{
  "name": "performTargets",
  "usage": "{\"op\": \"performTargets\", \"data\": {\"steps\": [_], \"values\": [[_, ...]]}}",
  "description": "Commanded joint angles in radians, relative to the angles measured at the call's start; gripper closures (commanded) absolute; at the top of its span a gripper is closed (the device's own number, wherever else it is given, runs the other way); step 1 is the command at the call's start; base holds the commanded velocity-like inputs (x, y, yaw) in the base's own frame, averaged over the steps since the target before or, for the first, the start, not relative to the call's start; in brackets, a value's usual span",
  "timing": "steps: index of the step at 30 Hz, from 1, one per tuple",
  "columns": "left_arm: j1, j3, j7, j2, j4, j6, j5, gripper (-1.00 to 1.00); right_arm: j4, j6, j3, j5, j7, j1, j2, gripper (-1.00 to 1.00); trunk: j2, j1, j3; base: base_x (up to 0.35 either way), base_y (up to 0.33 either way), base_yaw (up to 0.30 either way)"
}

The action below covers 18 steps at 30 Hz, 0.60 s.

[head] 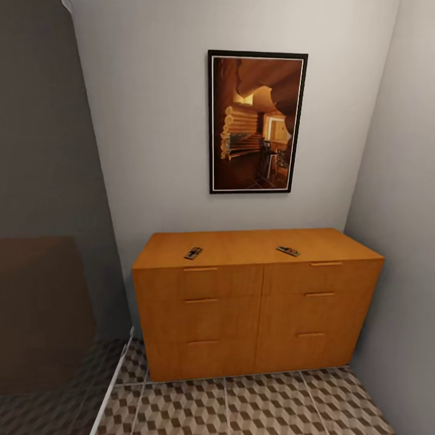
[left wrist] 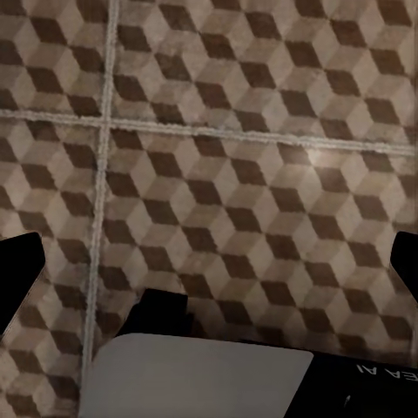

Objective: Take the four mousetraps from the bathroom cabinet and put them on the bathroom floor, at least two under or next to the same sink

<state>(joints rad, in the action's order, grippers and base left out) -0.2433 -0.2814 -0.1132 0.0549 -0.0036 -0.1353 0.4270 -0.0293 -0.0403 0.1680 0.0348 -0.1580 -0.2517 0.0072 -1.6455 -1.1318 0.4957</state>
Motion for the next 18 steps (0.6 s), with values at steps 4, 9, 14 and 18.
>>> {"op": "performTargets", "data": {"steps": [4,9,14,18], "values": [[-0.001,-0.009,-0.003,0.000,0.001,-0.004,0.007,-1.00,-0.003,-0.004,0.007,0.004,-0.003,-0.001,0.000,-1.00,0.000,-0.001,0.001,0.324,0.000,0.000],[-0.001,-0.009,-0.003,0.000,0.001,-0.004,0.007,-1.00,-0.003,-0.004,0.007,0.004,-0.003,-0.001,0.000,-1.00,0.000,-0.001,0.001,0.324,0.000,0.000],[-0.001,-0.009,-0.003,0.000,0.001,-0.005,0.007,-1.00,-0.003,-0.004,0.007,0.004,-0.003,-0.001,0.000,-1.00,0.000,-0.001,0.001,0.324,0.000,0.000],[-0.001,-0.009,-0.003,0.000,0.001,-0.005,0.007,-1.00,-0.003,-0.004,0.007,0.004,-0.003,-0.001,0.000,-1.00,0.000,-0.001,0.001,0.324,0.000,0.000]]}}
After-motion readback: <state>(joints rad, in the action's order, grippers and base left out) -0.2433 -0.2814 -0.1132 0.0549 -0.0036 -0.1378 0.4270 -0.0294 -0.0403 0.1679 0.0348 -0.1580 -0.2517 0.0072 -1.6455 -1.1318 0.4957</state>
